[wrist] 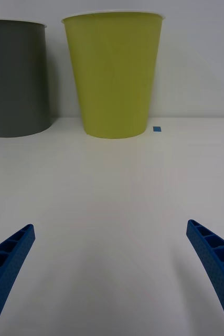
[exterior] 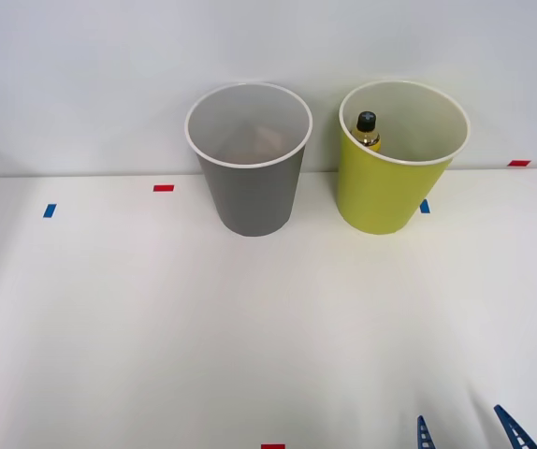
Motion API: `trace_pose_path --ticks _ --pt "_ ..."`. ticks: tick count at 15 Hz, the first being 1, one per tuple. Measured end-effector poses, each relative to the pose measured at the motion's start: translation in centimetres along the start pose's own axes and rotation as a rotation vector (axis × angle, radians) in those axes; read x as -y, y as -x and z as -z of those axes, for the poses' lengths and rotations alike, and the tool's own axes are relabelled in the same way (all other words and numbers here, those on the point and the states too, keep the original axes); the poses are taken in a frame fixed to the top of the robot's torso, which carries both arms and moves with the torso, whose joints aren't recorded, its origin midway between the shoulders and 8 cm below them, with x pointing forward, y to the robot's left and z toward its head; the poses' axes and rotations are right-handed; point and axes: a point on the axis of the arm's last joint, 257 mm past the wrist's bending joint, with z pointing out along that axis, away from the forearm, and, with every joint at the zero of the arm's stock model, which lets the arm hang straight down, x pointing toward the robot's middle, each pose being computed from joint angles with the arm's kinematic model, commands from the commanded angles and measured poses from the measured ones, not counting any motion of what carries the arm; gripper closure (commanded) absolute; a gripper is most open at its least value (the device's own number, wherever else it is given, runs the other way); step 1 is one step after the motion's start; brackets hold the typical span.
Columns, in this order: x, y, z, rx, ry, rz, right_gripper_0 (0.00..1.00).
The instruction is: Put cans in the gray bin, plastic bottles in the light green bin
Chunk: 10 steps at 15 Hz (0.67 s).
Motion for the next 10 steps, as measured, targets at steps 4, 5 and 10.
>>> trace_pose_path --ticks 4,5,10 --pt "0.0 0.0 0.0 0.0 0.0 0.0 0.0" --pt "0.0 0.0 0.0 0.0 0.0 0.0 0.0" --pt "0.0 0.0 0.0 0.0 0.0 0.0 0.0"
